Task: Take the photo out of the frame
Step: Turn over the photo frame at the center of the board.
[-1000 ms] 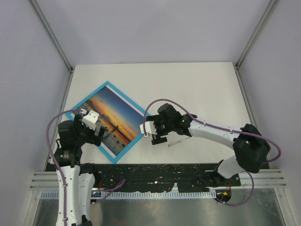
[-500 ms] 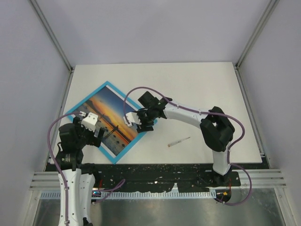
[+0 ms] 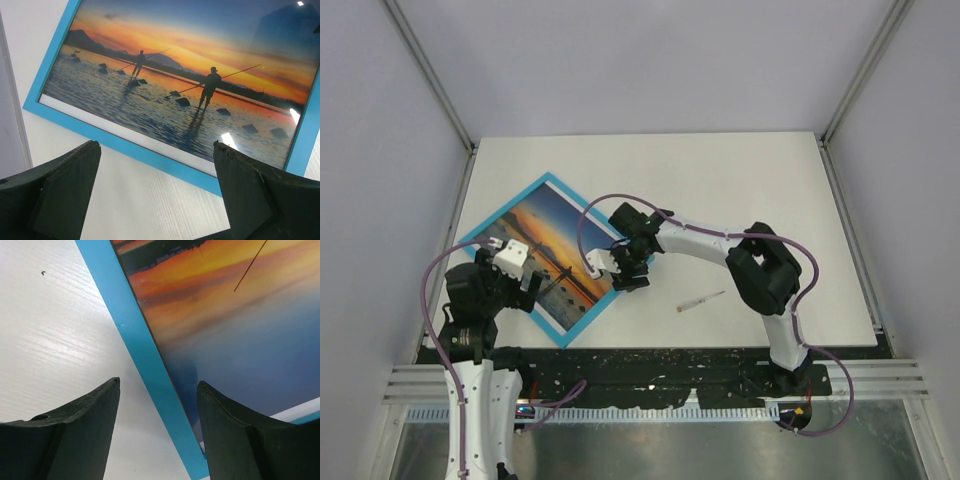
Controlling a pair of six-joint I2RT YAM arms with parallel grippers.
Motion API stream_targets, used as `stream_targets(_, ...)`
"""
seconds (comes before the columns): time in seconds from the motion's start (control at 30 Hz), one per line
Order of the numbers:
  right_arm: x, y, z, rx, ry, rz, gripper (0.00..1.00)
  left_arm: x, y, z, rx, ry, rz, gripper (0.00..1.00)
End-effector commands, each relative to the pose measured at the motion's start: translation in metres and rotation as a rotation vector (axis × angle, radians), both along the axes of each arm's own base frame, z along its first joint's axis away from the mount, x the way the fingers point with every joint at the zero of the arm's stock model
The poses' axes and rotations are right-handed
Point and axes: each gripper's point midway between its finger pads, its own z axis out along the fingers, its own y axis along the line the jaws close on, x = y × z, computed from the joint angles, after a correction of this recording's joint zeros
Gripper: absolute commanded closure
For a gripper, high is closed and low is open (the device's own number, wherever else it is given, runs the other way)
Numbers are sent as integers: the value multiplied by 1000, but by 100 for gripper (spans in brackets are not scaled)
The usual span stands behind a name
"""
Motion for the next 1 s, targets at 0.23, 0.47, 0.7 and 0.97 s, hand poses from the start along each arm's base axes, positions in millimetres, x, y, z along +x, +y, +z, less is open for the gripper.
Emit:
stream_targets(0.23,9,16,-2,9,-20,2,36,4,-3,8,-8,-48,-10,0)
stream_targets(0.47,5,12,-8,-18,-5,19,54,4,-2,8,-6,-51,-10,0)
stream_targets(0.7,0,6,-12,-37,0,28,77,3,-4,7,-10,-49,-17,0)
stream_targets(0.97,1,10,6,-1,2,2,87,-3,-27,11,-41,-46,-159,0)
